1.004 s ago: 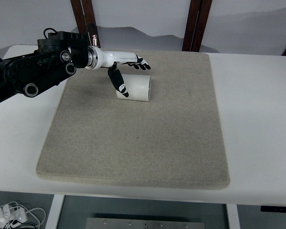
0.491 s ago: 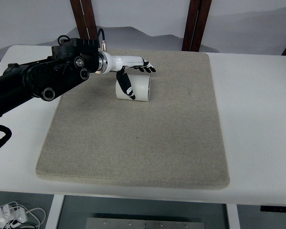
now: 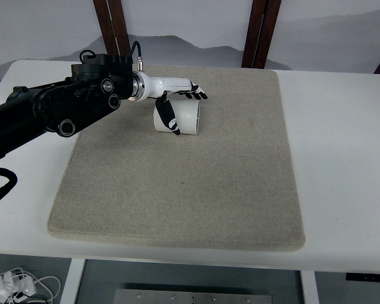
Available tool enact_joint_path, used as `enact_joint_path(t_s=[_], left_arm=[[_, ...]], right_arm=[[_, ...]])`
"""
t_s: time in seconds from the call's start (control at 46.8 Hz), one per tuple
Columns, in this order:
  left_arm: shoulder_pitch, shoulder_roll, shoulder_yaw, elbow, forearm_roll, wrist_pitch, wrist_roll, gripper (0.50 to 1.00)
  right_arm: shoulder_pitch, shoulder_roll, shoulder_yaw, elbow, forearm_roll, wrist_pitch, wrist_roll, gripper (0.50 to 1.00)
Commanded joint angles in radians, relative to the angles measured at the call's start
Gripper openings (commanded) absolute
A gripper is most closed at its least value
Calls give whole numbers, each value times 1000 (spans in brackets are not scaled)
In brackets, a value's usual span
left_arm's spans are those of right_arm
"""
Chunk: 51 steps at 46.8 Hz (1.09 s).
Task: Flip white cup upright
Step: 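Lower the left hand and wrap its fingers around the cup, then lift the cup with the left hand and rotate it opening-up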
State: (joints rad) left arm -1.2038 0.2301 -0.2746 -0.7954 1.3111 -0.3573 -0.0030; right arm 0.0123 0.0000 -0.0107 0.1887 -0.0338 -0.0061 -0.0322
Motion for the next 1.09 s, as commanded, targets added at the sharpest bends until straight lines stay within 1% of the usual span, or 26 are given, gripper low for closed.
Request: enact_joint_path(t_s=[0.0, 0.15, 0.192, 0.256, 0.299, 0.406, 0.491, 0.534, 0.556, 0.577, 0.62, 0.662, 0.705, 0.791, 0.919, 1.068], left_arm=[[3, 2, 0, 1, 2, 0, 0, 986], [3, 2, 0, 8, 2, 0, -2, 981], [4, 2, 1, 12, 3, 0, -2, 964], [4, 2, 1, 12, 10, 0, -2, 907], [4, 2, 0, 13, 19, 0, -2, 885], [6, 2, 0, 13, 34, 0, -2, 772], [6, 2, 0, 13, 39, 0, -2, 714], [4, 2, 0, 13, 37, 0, -2, 703], [4, 2, -2, 13, 37, 0, -2, 677], [4, 2, -2, 13, 36, 0, -3, 641], [4, 2, -2, 13, 36, 0, -3, 589], [4, 2, -2, 13, 34, 0, -6, 551], [4, 2, -5, 13, 28, 0, -8, 525], [3, 2, -18, 13, 17, 0, -11, 500], [3, 5, -51, 13, -18, 1, -17, 500], [6, 14, -103, 24, -130, -5, -26, 500]], right_arm=[[0, 0, 0, 0, 0, 0, 0, 952], [0, 0, 0, 0, 0, 0, 0, 952], [0, 0, 0, 0, 0, 0, 0, 952], [0, 0, 0, 0, 0, 0, -2, 952], [0, 0, 0, 0, 0, 0, 0, 952], [0, 0, 0, 0, 0, 0, 0, 952], [0, 0, 0, 0, 0, 0, -2, 952], [0, 0, 0, 0, 0, 0, 0, 952], [0, 0, 0, 0, 0, 0, 0, 952], [0, 0, 0, 0, 0, 0, 0, 952], [0, 0, 0, 0, 0, 0, 0, 952], [0, 0, 0, 0, 0, 0, 0, 952], [0, 0, 0, 0, 0, 0, 0, 952], [0, 0, 0, 0, 0, 0, 0, 952], [0, 0, 0, 0, 0, 0, 0, 952], [0, 0, 0, 0, 0, 0, 0, 952]])
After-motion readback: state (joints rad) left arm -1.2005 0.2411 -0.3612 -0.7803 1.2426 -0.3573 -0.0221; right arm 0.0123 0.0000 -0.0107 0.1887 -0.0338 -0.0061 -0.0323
